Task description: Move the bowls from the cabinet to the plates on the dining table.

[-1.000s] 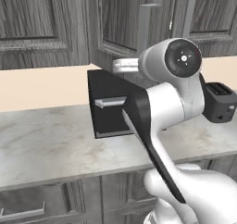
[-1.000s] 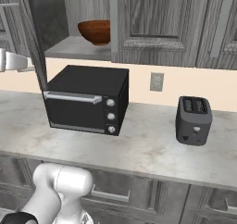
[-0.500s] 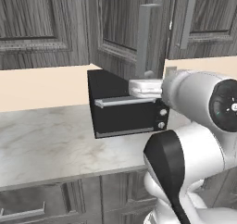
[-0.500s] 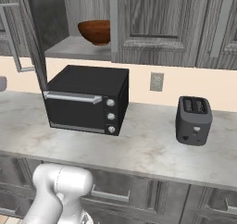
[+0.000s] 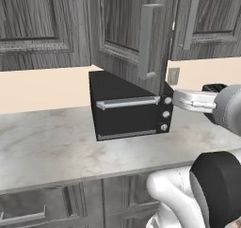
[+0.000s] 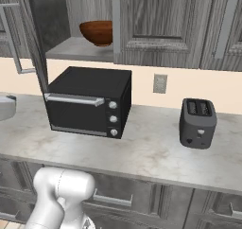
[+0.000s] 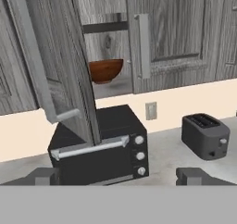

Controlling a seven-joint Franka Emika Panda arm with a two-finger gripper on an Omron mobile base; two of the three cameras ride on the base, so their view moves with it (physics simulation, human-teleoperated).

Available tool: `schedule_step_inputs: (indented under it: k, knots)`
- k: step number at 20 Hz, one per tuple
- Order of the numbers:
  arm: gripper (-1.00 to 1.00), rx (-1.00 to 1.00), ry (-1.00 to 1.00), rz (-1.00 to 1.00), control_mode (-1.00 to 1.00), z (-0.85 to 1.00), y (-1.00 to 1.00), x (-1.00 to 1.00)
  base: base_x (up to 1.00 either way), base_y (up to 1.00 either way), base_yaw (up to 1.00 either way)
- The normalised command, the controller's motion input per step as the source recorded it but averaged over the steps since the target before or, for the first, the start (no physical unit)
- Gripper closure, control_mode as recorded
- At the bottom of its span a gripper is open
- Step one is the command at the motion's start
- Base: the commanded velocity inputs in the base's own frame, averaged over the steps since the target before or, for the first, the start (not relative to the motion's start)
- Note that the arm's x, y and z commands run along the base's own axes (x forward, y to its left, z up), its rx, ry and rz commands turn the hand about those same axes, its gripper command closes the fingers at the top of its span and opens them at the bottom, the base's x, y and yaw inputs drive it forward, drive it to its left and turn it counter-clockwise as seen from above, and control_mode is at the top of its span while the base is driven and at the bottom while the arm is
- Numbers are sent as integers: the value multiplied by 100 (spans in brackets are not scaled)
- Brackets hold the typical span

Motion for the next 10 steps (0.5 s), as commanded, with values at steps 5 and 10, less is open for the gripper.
schedule_step_inputs:
  k: [5, 10]
  knots:
    - [-100, 3, 0, -7, -100, 17, -49, 1, 0, 0, 0]
    - [-100, 8, 5, -4, -100, 9, -65, 24, 0, 0, 0]
